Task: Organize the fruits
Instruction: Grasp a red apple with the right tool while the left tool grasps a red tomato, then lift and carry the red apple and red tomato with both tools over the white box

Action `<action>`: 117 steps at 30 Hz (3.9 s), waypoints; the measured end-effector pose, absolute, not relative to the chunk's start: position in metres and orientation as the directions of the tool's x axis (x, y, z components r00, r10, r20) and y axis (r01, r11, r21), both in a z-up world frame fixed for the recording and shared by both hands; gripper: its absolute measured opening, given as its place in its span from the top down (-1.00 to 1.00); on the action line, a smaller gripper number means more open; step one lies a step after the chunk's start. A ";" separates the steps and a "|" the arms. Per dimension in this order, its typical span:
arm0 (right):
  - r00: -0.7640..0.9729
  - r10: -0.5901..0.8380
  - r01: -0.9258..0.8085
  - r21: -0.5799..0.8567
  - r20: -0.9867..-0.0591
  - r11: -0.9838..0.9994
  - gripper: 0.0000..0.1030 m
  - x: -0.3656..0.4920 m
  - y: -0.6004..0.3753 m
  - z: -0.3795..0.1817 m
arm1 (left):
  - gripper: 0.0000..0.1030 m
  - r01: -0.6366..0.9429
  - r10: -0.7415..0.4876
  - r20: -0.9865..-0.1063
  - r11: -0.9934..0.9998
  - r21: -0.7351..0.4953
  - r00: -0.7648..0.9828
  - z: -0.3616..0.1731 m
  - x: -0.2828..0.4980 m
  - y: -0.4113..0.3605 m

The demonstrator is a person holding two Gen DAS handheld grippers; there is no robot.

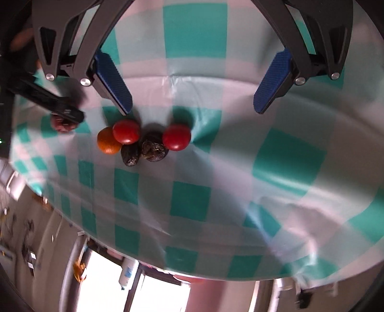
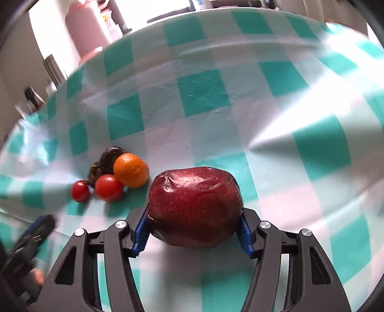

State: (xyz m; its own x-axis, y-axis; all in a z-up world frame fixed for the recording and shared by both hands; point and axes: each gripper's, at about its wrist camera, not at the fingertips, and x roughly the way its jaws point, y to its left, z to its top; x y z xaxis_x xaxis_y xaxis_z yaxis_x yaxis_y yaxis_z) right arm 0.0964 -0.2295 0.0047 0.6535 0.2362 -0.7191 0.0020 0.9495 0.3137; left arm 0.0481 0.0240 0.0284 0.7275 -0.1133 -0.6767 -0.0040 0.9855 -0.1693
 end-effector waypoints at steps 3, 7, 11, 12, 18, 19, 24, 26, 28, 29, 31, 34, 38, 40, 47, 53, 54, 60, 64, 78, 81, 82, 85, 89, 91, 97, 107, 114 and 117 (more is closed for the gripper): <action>0.659 0.272 -0.004 0.358 -0.701 0.934 -0.15 0.088 -0.237 0.004 | -0.95 0.014 -0.085 -0.714 0.994 -0.104 0.695 0.024 0.069 0.014; 0.663 0.305 -0.011 0.398 -0.684 0.917 -0.16 0.078 -0.240 0.003 | -0.75 0.052 -0.055 -0.751 0.998 -0.028 0.658 0.018 0.097 0.000; 0.662 0.309 -0.013 0.401 -0.683 0.916 -0.16 0.079 -0.235 0.003 | -0.72 0.081 -0.035 -0.761 0.996 0.023 0.648 0.014 0.114 -0.010; 0.662 0.310 -0.014 0.402 -0.682 0.915 -0.16 0.078 -0.237 0.001 | -0.66 0.090 -0.034 -0.763 0.995 0.032 0.645 0.012 0.118 -0.013; 0.664 0.317 -0.016 0.411 -0.677 0.911 -0.16 0.076 -0.237 0.001 | 0.36 0.132 -0.116 -0.772 0.990 -0.042 0.624 0.009 0.117 -0.007; 0.665 0.321 -0.017 0.416 -0.674 0.909 -0.16 0.076 -0.237 0.001 | 0.37 0.135 -0.149 -0.763 0.988 -0.081 0.629 0.010 0.111 -0.001; 0.669 0.332 -0.018 0.432 -0.665 0.902 -0.16 0.074 -0.240 -0.001 | 0.37 0.060 -0.089 -0.707 0.996 -0.067 0.701 0.021 0.075 0.018; 0.672 0.333 -0.014 0.438 -0.661 0.899 -0.16 0.073 -0.243 -0.001 | 0.37 0.024 -0.089 -0.685 0.994 -0.104 0.723 0.028 0.057 0.027; 0.678 0.337 -0.017 0.445 -0.654 0.896 -0.16 0.072 -0.245 -0.001 | 0.37 -0.009 -0.093 -0.657 0.989 -0.151 0.748 0.035 0.041 0.037; 0.681 0.341 -0.021 0.448 -0.648 0.894 -0.16 0.071 -0.246 -0.001 | 0.37 -0.026 -0.090 -0.643 0.985 -0.169 0.760 0.039 0.034 0.043; 0.693 0.351 -0.032 0.460 -0.630 0.887 -0.16 0.069 -0.248 0.001 | 0.36 -0.058 -0.085 -0.613 0.976 -0.209 0.785 0.042 0.016 0.052; 0.704 0.360 -0.047 0.465 -0.613 0.884 -0.16 0.063 -0.249 0.004 | 0.36 -0.092 -0.087 -0.614 0.963 -0.253 0.784 0.044 0.003 0.059; 0.682 0.370 -0.051 0.464 -0.631 0.884 -0.16 0.048 -0.244 0.004 | 0.36 -0.114 -0.077 -0.622 0.958 -0.262 0.779 0.042 0.000 0.064; 0.671 0.378 -0.066 0.457 -0.638 0.887 -0.16 0.034 -0.235 0.004 | 0.36 -0.105 -0.105 -0.633 0.953 -0.285 0.767 0.039 -0.002 0.066; 0.673 0.428 -0.171 0.436 -0.603 0.884 -0.15 -0.023 -0.205 0.010 | 0.36 -0.075 -0.095 -0.617 0.967 -0.244 0.781 0.041 -0.006 0.054; 0.663 0.459 -0.204 0.447 -0.592 0.871 -0.16 -0.051 -0.200 0.011 | 0.36 -0.047 -0.112 -0.624 0.971 -0.233 0.773 0.036 -0.015 0.046; 0.661 0.463 -0.209 0.448 -0.590 0.869 -0.16 -0.055 -0.200 0.010 | 0.36 -0.044 -0.109 -0.623 0.973 -0.225 0.774 0.036 -0.017 0.044; 0.649 0.489 -0.248 0.446 -0.582 0.860 -0.16 -0.077 -0.198 0.011 | 0.36 -0.021 -0.117 -0.599 0.976 -0.218 0.792 0.037 -0.035 0.040; 0.655 0.498 -0.264 0.445 -0.568 0.855 -0.16 -0.088 -0.199 0.012 | 0.36 -0.004 -0.134 -0.595 0.975 -0.224 0.793 0.034 -0.046 0.036; 0.658 0.546 -0.286 0.499 -0.518 0.818 -0.16 -0.115 -0.221 0.017 | 0.36 0.050 -0.167 -0.570 0.975 -0.215 0.804 0.044 -0.092 0.013; 0.664 0.547 -0.283 0.506 -0.509 0.814 -0.16 -0.124 -0.232 0.017 | 0.36 0.082 -0.178 -0.582 0.979 -0.187 0.794 0.042 -0.102 -0.006; 0.667 0.547 -0.282 0.508 -0.506 0.814 -0.16 -0.128 -0.236 0.017 | 0.36 0.093 -0.183 -0.585 0.979 -0.180 0.790 0.041 -0.104 -0.012; 0.679 0.538 -0.268 0.513 -0.500 0.816 -0.16 -0.138 -0.252 0.015 | 0.36 0.132 -0.200 -0.593 0.979 -0.156 0.780 0.040 -0.112 -0.032; 0.710 0.496 -0.234 0.496 -0.500 0.836 -0.16 -0.155 -0.277 0.012 | 0.36 0.198 -0.228 -0.595 0.973 -0.118 0.770 0.042 -0.124 -0.061; 0.726 0.478 -0.217 0.494 -0.495 0.842 -0.16 -0.165 -0.292 0.011 | 0.36 0.234 -0.245 -0.596 0.967 -0.097 0.765 0.043 -0.130 -0.076; 0.774 0.421 -0.166 0.490 -0.473 0.856 -0.16 -0.197 -0.337 0.009 | 0.36 0.340 -0.296 -0.607 0.940 -0.045 0.738 0.043 -0.147 -0.123; 0.832 0.316 -0.056 0.498 -0.456 0.865 -0.16 -0.245 -0.404 -0.001 | 0.36 0.492 -0.365 -0.646 0.870 0.019 0.671 0.036 -0.173 -0.193; 0.853 0.211 0.055 0.484 -0.477 0.874 -0.16 -0.287 -0.452 -0.016 | 0.36 0.617 -0.416 -0.666 0.783 0.084 0.619 0.031 -0.202 -0.249; 0.855 0.165 0.110 0.482 -0.492 0.869 -0.16 -0.302 -0.470 -0.024 | 0.36 0.665 -0.435 -0.681 0.740 0.103 0.589 0.027 -0.215 -0.272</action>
